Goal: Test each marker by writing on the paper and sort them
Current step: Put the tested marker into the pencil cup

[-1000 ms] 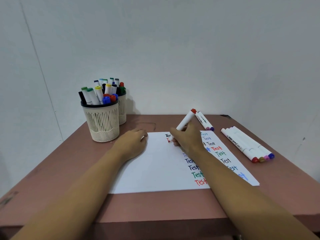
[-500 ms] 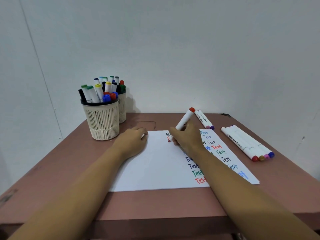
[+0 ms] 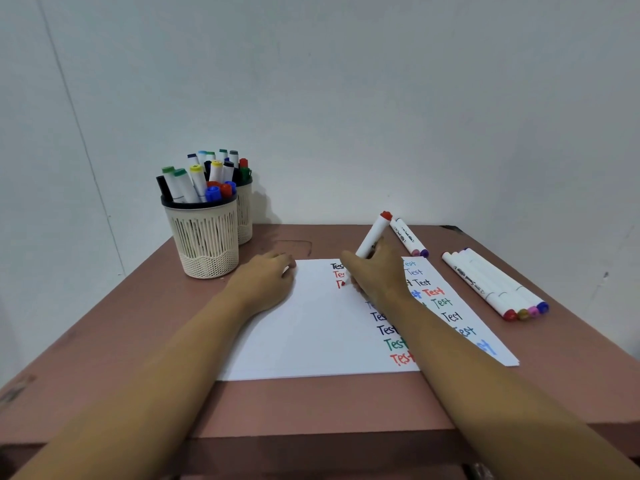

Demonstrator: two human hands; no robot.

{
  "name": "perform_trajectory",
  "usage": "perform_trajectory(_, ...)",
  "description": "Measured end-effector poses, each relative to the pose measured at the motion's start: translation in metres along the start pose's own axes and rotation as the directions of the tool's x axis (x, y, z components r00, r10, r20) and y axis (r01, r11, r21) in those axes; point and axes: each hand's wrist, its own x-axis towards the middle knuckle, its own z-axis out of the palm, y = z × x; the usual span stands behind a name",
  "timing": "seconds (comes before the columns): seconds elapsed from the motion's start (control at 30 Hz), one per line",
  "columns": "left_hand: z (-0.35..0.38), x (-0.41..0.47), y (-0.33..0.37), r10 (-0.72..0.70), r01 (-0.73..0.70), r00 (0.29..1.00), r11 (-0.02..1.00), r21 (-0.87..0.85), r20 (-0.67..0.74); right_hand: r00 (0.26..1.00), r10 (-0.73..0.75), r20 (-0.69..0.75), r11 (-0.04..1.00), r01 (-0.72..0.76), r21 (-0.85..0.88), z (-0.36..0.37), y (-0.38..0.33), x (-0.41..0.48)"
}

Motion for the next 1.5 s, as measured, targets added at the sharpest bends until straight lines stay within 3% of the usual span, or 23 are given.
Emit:
perform_trajectory(1.03, 0.0011, 0.0007, -0.0013, -0.006, 0.006, 1.000, 1.000, -0.003, 0.007, 0.999, -0.017, -0.030, 1.000, 0.017, -0.007, -0.0028, -0.0012, -0.0016)
perform_trajectory(1.23, 0.0003, 0.0005, -0.0006, -0.001, 0.001, 1.000, 1.000, 0.005, 0.007, 0.991, -0.012, -0.132, 0.999, 0.016, 0.031, -0.0016, 0.0021, 0.0020)
perform_trajectory(1.5, -0.0011, 0.0007, -0.0001, -0.004, 0.004, 1.000, 1.000, 0.004, 0.016, 0.996, -0.021, -0.081, 1.000, 0.022, 0.004, -0.0009, 0.0017, 0.0027)
